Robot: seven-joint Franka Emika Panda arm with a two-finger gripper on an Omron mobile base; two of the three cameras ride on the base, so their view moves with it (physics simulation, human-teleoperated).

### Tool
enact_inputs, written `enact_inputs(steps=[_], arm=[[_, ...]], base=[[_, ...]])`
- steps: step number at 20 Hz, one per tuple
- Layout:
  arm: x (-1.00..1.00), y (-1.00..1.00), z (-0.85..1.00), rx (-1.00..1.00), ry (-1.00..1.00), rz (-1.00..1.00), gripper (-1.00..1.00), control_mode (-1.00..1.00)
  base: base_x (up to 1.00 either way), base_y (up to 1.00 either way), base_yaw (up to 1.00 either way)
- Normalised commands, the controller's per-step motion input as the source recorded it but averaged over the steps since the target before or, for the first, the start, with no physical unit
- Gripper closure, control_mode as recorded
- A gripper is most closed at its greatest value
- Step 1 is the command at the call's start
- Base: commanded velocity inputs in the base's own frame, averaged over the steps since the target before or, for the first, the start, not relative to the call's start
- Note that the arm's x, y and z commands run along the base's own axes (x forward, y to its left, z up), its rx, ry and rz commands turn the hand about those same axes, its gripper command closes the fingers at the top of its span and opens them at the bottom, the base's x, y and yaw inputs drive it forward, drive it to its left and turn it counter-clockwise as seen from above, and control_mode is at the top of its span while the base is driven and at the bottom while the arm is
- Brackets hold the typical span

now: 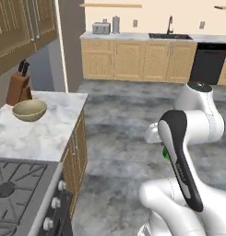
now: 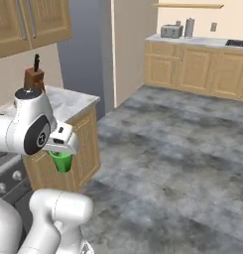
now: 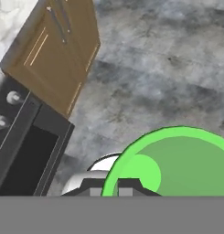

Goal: Pick the cup and bowl from the counter and place them on the counter next to the sink.

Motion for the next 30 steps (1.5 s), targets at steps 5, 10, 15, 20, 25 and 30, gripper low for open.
enact_inputs(steps=[5, 10, 15, 20, 25, 30], arm=[[0.00, 0.00, 0.00, 0.00, 0.00, 0.00, 1.00, 1.00], [0.00, 0.00, 0.00, 0.00, 0.00, 0.00, 1.00, 1.00], [0.00, 0.00, 0.00, 0.00, 0.00, 0.00, 1.00, 1.00], [0.00, 0.00, 0.00, 0.00, 0.00, 0.00, 1.00, 1.00], [0.00, 0.00, 0.00, 0.00, 0.00, 0.00, 1.00, 1.00], [0.00, 0.00, 0.00, 0.00, 0.00, 0.00, 1.00, 1.00]], base=[[0.71, -0.13, -0.64], [1.00, -0.07, -0.02], [1.00, -0.23, 0.00], [1.00, -0.31, 0.00], [1.00, -0.57, 0.00], [1.00, -0.55, -0.03]])
